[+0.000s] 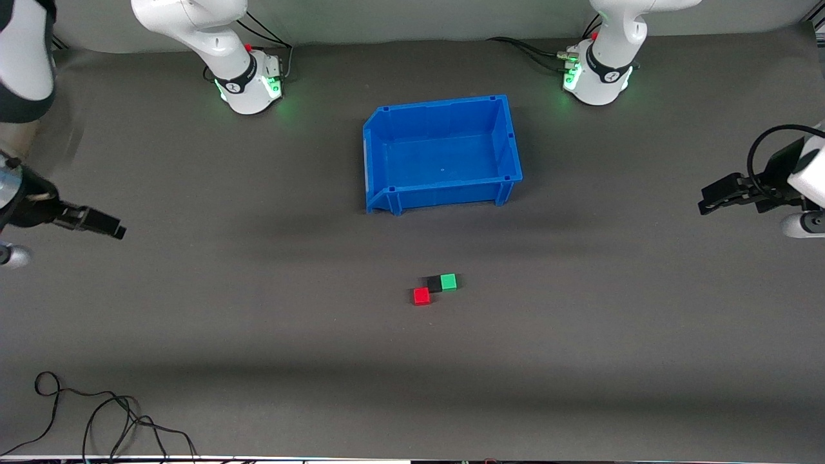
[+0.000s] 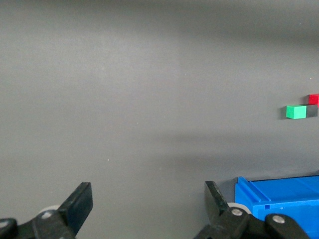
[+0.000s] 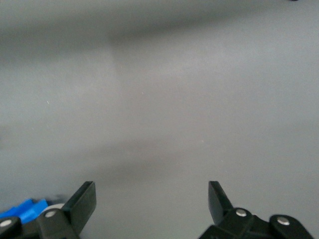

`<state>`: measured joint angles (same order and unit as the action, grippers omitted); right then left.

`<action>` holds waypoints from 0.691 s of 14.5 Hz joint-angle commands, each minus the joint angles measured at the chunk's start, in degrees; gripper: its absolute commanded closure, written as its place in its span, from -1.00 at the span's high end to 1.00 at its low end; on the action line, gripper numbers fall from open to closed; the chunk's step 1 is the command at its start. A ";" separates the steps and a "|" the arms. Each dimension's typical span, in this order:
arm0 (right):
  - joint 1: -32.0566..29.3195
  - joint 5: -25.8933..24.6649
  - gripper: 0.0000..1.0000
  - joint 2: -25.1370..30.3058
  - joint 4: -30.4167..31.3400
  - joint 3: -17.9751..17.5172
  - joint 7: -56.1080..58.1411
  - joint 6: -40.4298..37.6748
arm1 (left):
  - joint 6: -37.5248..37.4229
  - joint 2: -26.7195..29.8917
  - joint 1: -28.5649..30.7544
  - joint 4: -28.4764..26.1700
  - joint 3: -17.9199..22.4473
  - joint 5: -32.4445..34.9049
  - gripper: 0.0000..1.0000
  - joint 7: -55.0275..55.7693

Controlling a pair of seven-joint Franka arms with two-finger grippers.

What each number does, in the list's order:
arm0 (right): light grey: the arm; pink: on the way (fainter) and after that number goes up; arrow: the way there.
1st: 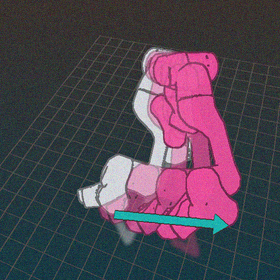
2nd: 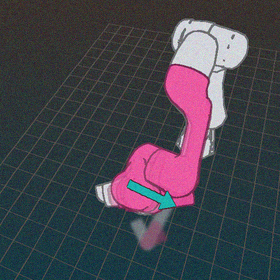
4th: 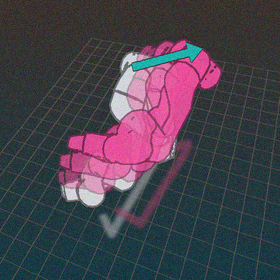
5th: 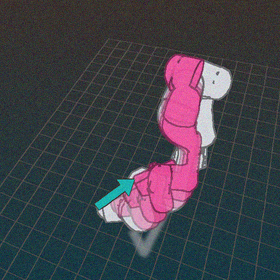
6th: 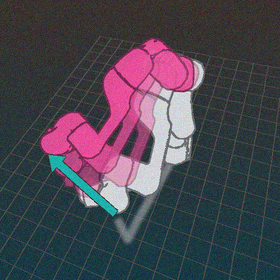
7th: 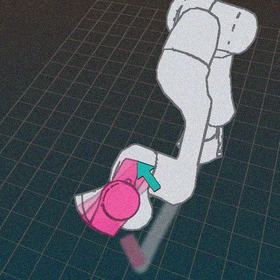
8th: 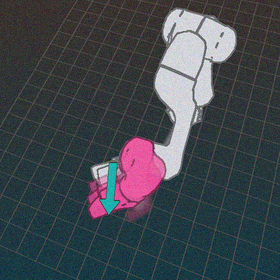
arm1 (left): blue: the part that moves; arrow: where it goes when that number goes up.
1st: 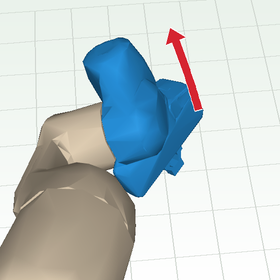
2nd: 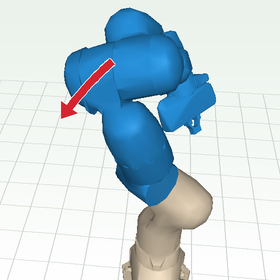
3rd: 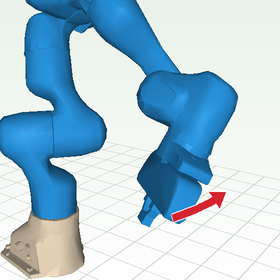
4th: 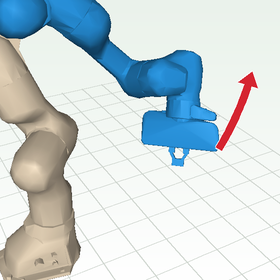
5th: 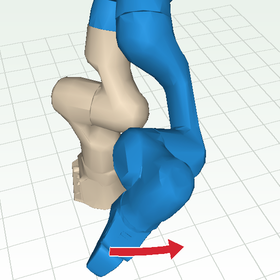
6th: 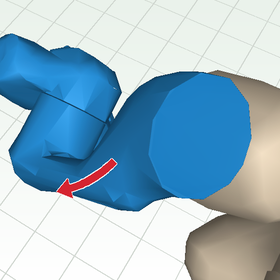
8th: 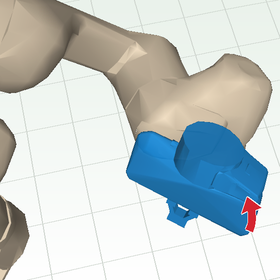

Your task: Attach green and red cubes to black cube

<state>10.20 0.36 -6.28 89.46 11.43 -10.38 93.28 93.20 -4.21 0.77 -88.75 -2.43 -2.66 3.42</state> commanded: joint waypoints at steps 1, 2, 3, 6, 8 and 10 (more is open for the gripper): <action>1.41 -1.94 0.99 3.03 3.79 0.08 1.42 1.11 | 1.64 2.72 -0.60 -2.83 -0.38 1.25 1.00 0.62; 1.32 -1.94 0.99 3.12 3.79 0.08 1.85 1.02 | 1.64 2.72 -0.68 -2.74 -0.38 1.25 1.00 0.19; 1.41 -1.94 0.99 3.12 3.79 0.08 2.38 1.02 | 1.37 2.72 -0.86 -2.65 -0.21 1.25 1.00 0.09; 0.71 -1.94 0.99 3.12 3.88 -0.44 2.56 0.85 | 1.02 3.33 -0.60 -2.74 0.23 1.25 1.00 -0.95; -4.80 -1.76 0.99 3.29 3.53 -5.16 2.65 0.14 | 1.02 3.77 -0.16 -2.83 0.32 1.25 1.00 -2.19; -9.65 -1.76 0.99 3.99 3.44 -9.31 2.65 0.14 | 1.02 3.86 -0.16 -2.83 0.23 1.25 1.00 -2.11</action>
<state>4.92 -0.29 -4.55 91.69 6.04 -8.96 93.29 93.51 -2.44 0.65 -89.58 -2.24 -2.31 2.24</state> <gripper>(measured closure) 0.000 0.000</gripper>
